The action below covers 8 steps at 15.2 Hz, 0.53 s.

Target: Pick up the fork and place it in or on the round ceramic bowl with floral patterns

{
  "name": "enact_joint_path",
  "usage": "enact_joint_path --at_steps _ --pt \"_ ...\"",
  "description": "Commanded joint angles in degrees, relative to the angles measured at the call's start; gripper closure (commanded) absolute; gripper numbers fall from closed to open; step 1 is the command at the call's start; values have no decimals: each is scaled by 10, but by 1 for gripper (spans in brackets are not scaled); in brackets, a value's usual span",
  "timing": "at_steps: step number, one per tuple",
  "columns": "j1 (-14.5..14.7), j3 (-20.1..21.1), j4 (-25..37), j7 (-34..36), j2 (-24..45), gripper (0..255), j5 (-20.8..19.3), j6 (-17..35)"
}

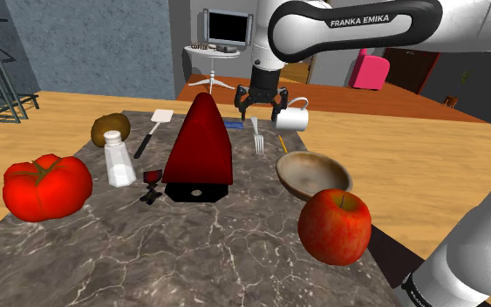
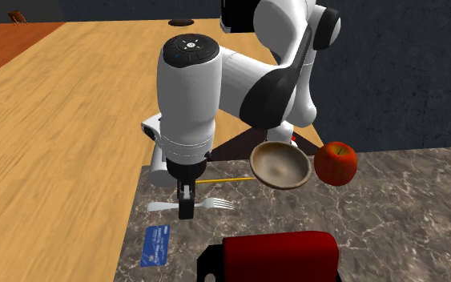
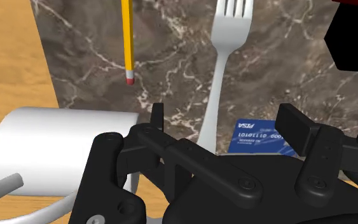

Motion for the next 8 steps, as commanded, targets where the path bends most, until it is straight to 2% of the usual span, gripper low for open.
enact_joint_path --at_steps 1,4,8 --pt "0 0 -12 4 3 0 -2 15" --pt "-1 -1 -35 6 7 0 -4 41" --pt "-1 -1 -35 6 7 0 -4 41"
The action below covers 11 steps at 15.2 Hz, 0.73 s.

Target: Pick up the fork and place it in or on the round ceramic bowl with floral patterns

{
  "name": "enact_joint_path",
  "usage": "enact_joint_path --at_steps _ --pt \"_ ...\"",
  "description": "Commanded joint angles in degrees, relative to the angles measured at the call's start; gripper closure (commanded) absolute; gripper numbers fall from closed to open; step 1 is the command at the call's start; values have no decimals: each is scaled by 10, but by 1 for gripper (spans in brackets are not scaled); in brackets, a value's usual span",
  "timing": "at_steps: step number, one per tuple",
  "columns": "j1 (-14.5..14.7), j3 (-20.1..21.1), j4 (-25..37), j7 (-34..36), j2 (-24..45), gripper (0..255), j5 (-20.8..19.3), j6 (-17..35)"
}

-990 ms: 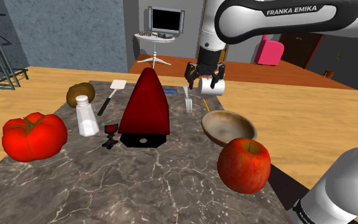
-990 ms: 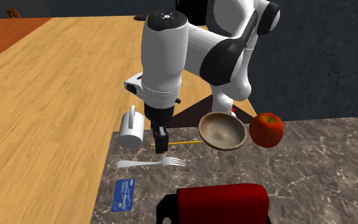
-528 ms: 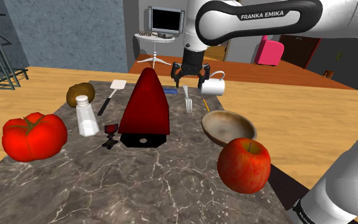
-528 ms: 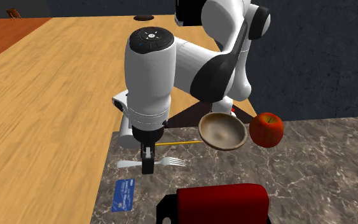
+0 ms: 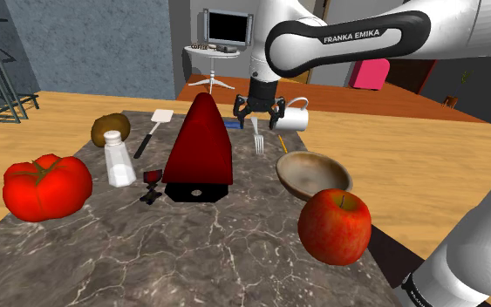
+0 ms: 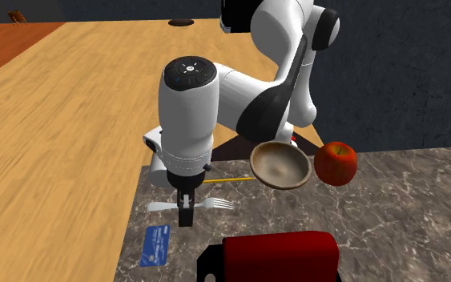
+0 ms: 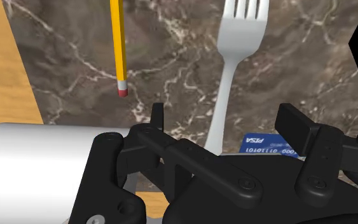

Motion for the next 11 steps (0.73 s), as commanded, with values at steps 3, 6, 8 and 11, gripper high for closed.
enact_joint_path --at_steps 3,6,8,11 --pt "0 0 0 0 0 0 0 1" --pt "0 0 0 0 0 255 0 0" --pt "0 0 0 0 0 255 0 0" --pt "0 0 0 0 0 255 0 0"
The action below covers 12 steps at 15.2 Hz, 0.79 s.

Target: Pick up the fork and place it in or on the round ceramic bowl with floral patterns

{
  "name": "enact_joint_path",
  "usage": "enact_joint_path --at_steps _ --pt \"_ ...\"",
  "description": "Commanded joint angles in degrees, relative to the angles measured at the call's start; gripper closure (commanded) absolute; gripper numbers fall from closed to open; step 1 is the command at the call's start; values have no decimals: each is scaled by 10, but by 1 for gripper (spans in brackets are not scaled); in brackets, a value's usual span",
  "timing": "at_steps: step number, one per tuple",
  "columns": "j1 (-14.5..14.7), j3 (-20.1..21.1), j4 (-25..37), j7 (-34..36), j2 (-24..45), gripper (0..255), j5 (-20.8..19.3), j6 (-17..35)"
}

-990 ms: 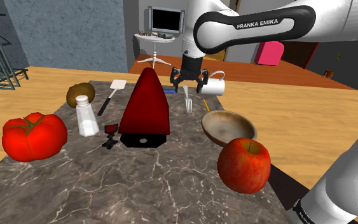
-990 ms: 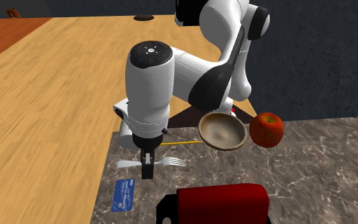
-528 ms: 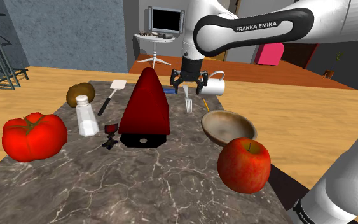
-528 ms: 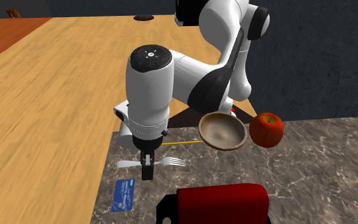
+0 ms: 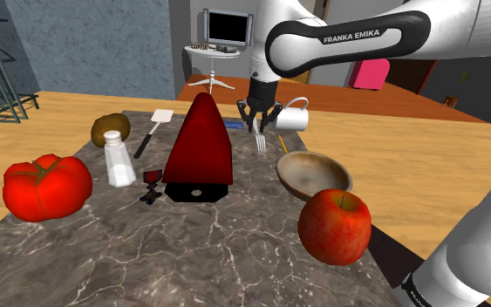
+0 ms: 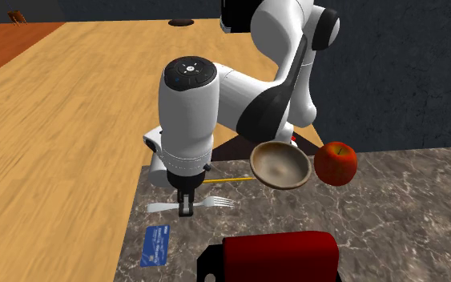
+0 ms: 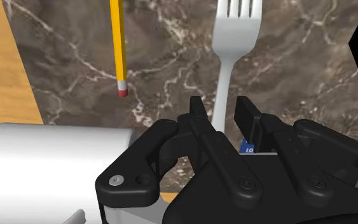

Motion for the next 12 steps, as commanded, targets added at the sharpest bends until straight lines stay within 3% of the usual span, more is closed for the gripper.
enact_joint_path --at_steps 1,12 --pt "0 0 0 0 0 255 0 0" --pt "1 1 71 -7 2 255 2 -69"
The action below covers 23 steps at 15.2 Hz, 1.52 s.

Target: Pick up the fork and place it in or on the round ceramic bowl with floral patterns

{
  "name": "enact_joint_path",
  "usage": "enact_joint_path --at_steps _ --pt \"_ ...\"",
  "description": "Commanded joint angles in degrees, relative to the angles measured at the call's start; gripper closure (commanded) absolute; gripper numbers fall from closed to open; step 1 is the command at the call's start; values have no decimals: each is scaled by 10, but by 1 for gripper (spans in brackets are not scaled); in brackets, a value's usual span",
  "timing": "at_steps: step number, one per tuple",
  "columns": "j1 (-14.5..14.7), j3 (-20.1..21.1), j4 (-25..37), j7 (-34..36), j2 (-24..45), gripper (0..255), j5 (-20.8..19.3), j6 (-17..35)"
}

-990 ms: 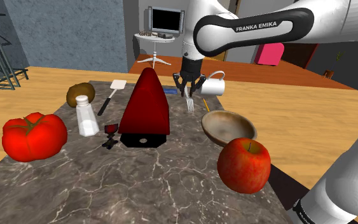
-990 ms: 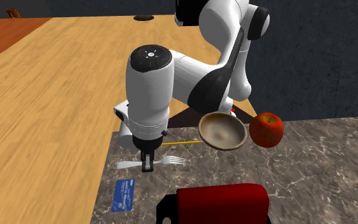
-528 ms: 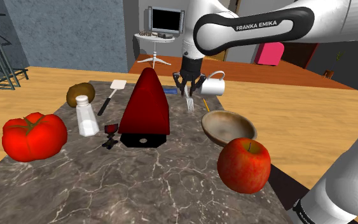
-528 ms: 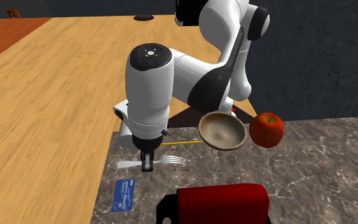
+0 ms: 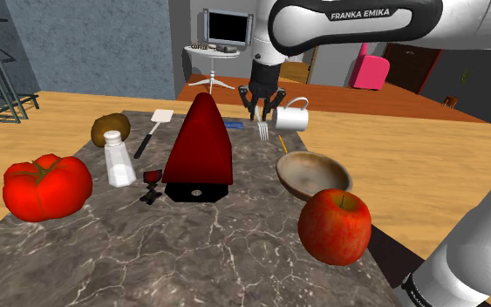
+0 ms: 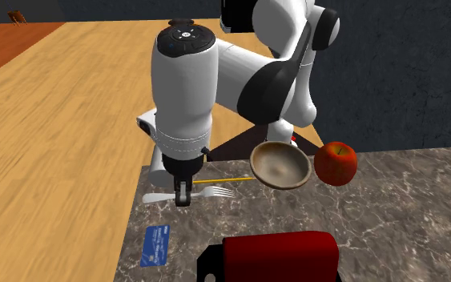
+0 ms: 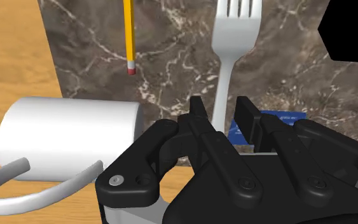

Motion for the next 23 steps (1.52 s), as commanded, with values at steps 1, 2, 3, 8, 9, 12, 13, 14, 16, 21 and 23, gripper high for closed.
enact_joint_path --at_steps 1,2,3,8,9,12,13,14,16,21,23 --pt "1 1 19 0 3 255 -1 -17" --pt "1 1 28 -1 4 255 -1 -25" --pt "1 1 38 -1 5 255 -1 -33" --pt "3 3 86 -3 14 255 -4 -74" --pt "3 3 97 -4 16 255 -5 -82" --pt "5 4 130 -4 24 255 -8 -108" --pt "6 5 141 -4 27 255 -9 -117" --pt "7 5 153 -5 30 255 -10 -126" --pt "6 6 124 -3 6 255 -1 -119" --pt "12 7 -2 5 -108 255 40 -100" --pt "18 7 -44 8 -151 255 55 -98"
